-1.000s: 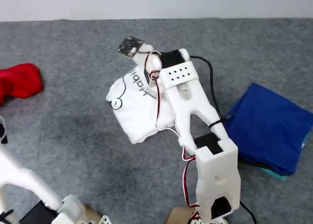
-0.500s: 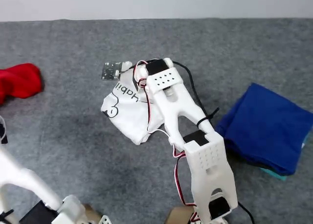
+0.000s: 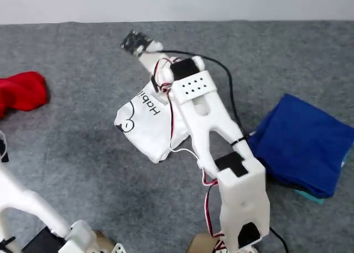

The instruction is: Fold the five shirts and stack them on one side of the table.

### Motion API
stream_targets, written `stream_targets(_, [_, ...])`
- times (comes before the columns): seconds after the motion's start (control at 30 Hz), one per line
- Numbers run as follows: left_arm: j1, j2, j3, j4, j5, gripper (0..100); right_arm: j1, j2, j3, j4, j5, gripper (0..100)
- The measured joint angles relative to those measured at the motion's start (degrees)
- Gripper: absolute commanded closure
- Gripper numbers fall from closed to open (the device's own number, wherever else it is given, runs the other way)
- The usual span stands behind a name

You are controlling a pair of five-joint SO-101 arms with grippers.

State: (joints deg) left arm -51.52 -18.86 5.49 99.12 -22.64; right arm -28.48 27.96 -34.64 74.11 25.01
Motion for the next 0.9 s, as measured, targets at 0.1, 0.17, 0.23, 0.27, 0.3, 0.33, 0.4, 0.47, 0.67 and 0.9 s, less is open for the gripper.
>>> stream_targets(0.1, [0.0, 0.0, 0.0, 0.0, 0.0, 100, -0.2, -2.7, 0.0, 2.8, -6.7, 76.6])
stream_targets(0.17, [0.0, 0.0, 0.0, 0.0, 0.0, 100, -0.3, -4.5, 0.0, 4.9, -12.1, 76.5])
stream_targets(0.23, [0.0, 0.0, 0.0, 0.0, 0.0, 100, -0.1, -6.0, 0.0, 6.9, -18.5, 76.5])
stream_targets(0.27, [0.0, 0.0, 0.0, 0.0, 0.0, 100, -0.1, -6.4, 0.0, 7.8, -21.8, 76.5])
stream_targets(0.3, [0.0, 0.0, 0.0, 0.0, 0.0, 100, -0.1, -6.7, 0.0, 8.7, -25.2, 76.5])
stream_targets(0.33, [0.0, 0.0, 0.0, 0.0, 0.0, 100, -0.1, -6.7, 0.0, 9.5, -28.7, 76.5])
stream_targets(0.4, [0.0, 0.0, 0.0, 0.0, 0.0, 100, -0.2, -6.7, 0.0, 11.1, -36.2, 76.5])
stream_targets(0.47, [0.0, 0.0, 0.0, 0.0, 0.0, 100, -0.2, -6.7, 0.0, 12.5, -43.1, 76.5])
stream_targets(0.67, [0.0, 0.0, 0.0, 0.0, 0.0, 100, -0.3, -6.7, 0.0, 14.9, -60.8, 76.4])
stream_targets(0.9, [0.0, 0.0, 0.0, 0.0, 0.0, 100, -2.0, -1.6, 0.0, 20.8, -73.7, 61.7])
